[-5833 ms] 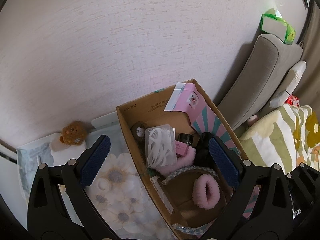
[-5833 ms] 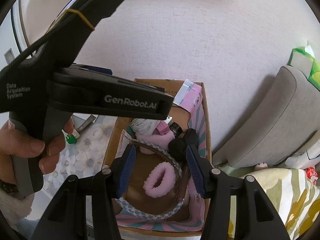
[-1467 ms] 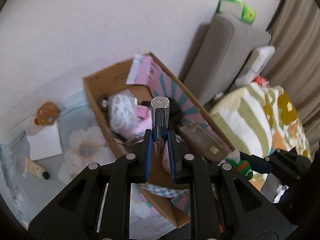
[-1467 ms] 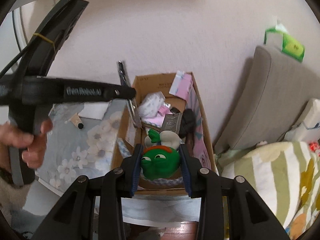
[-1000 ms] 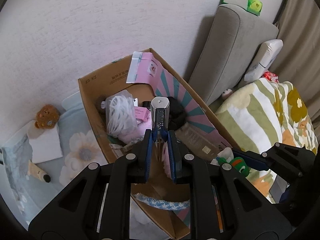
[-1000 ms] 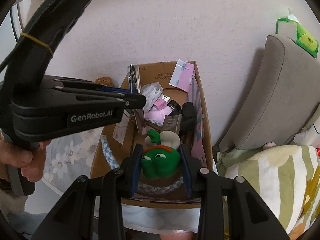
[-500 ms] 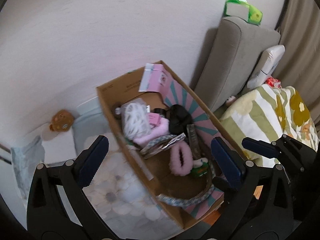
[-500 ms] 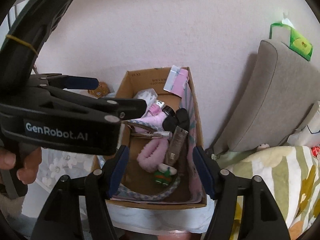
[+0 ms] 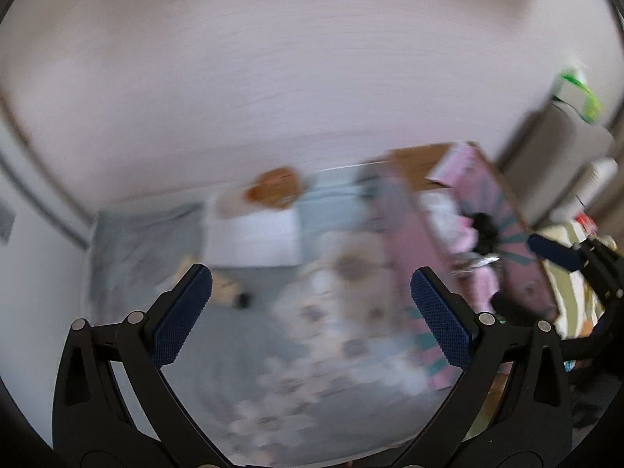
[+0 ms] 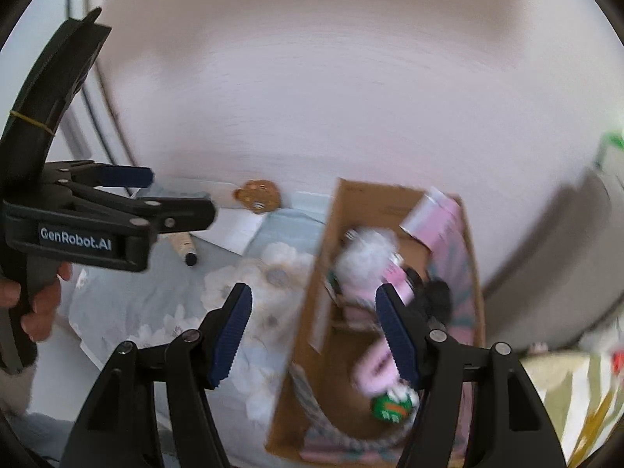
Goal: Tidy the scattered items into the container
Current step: 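Move both tools back over the bed toward the remaining items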
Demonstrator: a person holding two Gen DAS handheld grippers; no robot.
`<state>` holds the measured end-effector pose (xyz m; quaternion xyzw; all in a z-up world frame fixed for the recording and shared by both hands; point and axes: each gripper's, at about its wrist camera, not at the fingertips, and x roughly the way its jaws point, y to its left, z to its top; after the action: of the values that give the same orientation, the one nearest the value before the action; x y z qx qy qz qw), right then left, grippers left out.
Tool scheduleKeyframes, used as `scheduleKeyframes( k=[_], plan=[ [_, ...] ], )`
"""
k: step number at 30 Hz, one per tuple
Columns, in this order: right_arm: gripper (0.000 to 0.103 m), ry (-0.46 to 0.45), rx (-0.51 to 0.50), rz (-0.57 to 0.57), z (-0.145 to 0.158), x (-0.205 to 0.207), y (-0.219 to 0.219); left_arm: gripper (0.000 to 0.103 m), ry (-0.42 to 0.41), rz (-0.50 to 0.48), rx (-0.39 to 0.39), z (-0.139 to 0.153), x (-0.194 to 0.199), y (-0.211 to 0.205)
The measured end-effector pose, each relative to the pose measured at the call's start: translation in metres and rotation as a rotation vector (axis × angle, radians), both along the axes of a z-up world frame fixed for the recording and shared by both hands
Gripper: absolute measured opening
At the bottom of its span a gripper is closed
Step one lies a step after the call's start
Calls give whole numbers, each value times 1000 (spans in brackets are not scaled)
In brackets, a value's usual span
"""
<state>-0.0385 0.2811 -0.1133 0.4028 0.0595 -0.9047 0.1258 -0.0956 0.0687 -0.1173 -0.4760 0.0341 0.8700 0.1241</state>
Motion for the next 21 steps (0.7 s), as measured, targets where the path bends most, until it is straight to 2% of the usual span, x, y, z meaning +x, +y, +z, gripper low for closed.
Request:
scheduleKeyframes(
  k=[5, 8, 15, 21],
  plan=[
    [62, -7, 61, 92, -2, -33, -40, 102, -52, 126, 3, -19, -10, -63],
    [62, -12, 87, 127, -4, -50, -58, 102, -86, 169, 5, -34, -16, -87],
    [62, -60, 71, 101, -19, -102, -95, 102, -166, 206, 37, -76, -41, -103],
    [62, -150, -34, 24, -50, -145, -121, 102, -219, 201, 49, -113, -67, -95]
  ],
)
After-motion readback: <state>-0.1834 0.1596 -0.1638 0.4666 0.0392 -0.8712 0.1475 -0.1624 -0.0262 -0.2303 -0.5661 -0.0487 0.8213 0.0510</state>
